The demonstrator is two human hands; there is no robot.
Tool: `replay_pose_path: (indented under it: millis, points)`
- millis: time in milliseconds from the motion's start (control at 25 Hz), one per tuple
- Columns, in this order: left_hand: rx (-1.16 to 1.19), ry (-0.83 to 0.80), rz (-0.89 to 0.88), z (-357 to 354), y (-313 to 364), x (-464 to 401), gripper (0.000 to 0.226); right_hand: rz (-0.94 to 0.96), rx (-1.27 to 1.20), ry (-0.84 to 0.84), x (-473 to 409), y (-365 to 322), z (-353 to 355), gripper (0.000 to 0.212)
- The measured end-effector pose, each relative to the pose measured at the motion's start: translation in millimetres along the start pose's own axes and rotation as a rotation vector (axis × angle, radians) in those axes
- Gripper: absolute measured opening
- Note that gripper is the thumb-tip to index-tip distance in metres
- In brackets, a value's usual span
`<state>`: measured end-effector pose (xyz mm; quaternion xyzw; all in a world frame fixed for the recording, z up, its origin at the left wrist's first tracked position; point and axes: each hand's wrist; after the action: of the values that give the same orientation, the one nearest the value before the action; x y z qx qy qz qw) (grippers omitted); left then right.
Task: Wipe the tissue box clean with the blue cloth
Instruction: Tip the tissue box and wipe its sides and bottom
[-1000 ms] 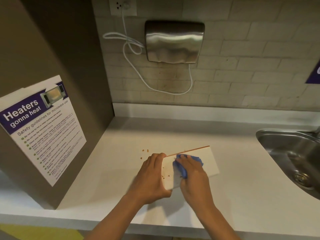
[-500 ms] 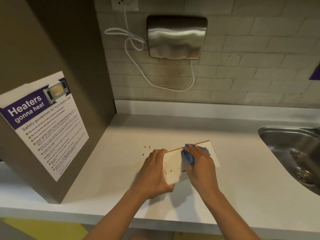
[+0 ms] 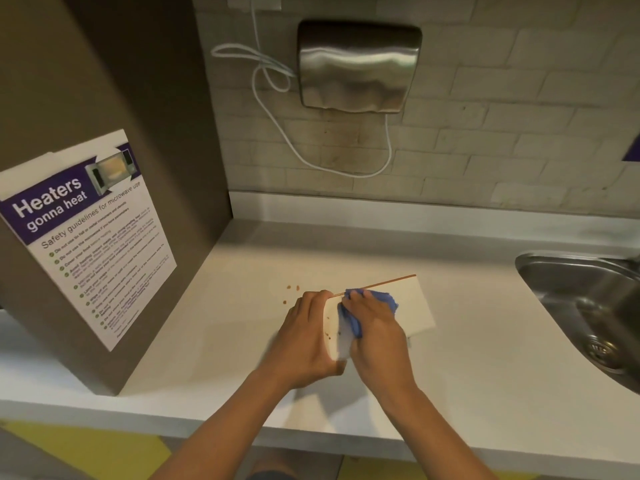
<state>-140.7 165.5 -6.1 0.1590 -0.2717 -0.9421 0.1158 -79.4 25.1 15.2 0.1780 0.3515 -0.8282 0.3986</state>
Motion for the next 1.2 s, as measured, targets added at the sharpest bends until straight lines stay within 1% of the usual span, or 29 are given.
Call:
replay_pose_path:
  millis: [80,120,160,240,320,400,480,560,640,720,840,920,1000,1040,1120,1160,1200]
  points:
    - [0.011,-0.025,0.006,-0.8,-1.7,0.8,0.103,0.144,0.026,-0.08,18.0,-3.1,1.7,0.041]
    - [0.009,-0.03,0.011,-0.5,-0.4,1.8,0.103,0.176,0.042,-0.083,17.9,0.6,10.3,0.04]
    - [0.004,-0.021,0.014,-0.1,1.4,1.5,0.101,0.177,0.059,-0.063,12.4,7.3,16.8,0.038]
    - [0.004,-0.006,0.03,-0.6,4.0,-0.1,0.1,0.074,0.044,-0.001,-3.5,15.9,22.2,0.031]
    - [0.018,0.002,0.028,-1.3,3.6,-2.2,0.1,-0.015,-0.008,0.025,-13.5,3.2,14.4,0.029]
    - [0.046,-0.004,0.011,-3.7,1.6,-1.8,0.1,0.048,0.001,0.018,-5.0,-11.4,2.0,0.03]
    - [0.051,-0.008,0.0,-5.9,-0.8,-0.4,0.102,0.128,0.037,-0.001,7.3,-9.8,3.5,0.035]
    - [0.037,-0.003,0.004,-5.0,1.2,1.4,0.101,0.114,0.034,-0.012,4.9,2.0,14.0,0.039]
    - [0.032,0.008,0.008,-3.7,2.2,0.4,0.1,0.052,0.001,0.02,-9.0,9.1,16.2,0.034]
    - [0.032,0.009,0.014,-3.7,2.6,0.4,0.101,0.002,-0.031,0.041,-17.9,0.8,12.3,0.028]
    - [0.036,-0.007,0.009,-4.6,2.8,2.9,0.104,0.083,-0.017,0.03,-7.3,-9.3,9.4,0.03]
    - [0.042,-0.008,-0.012,-5.4,2.9,4.3,0.105,0.092,-0.019,0.055,0.4,-8.0,11.4,0.036]
    - [0.106,-0.001,-0.016,-6.7,3.3,7.7,0.105,0.086,-0.056,0.031,-2.5,-6.5,11.2,0.041]
    - [0.168,0.002,-0.004,-8.2,2.8,10.2,0.105,0.05,-0.06,-0.001,-5.0,-5.8,13.1,0.04]
    - [0.274,0.03,0.052,-9.2,2.3,15.4,0.104,-0.031,-0.083,-0.164,-6.9,-5.3,14.4,0.036]
    - [0.298,0.046,0.078,-9.1,3.0,18.0,0.104,-0.038,-0.089,-0.208,-3.7,-2.0,14.0,0.04]
    - [0.307,0.062,0.09,-9.2,3.0,19.1,0.104,0.003,-0.073,-0.207,-0.8,-0.6,13.8,0.047]
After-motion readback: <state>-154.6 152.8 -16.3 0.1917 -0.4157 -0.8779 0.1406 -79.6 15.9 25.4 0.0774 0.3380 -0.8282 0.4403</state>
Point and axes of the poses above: each hand's wrist, its own x-axis away from the middle knuckle, its own z-axis out of the back of the hand, y = z × x, and after that the axes turned 7 degrees about z, right-handed
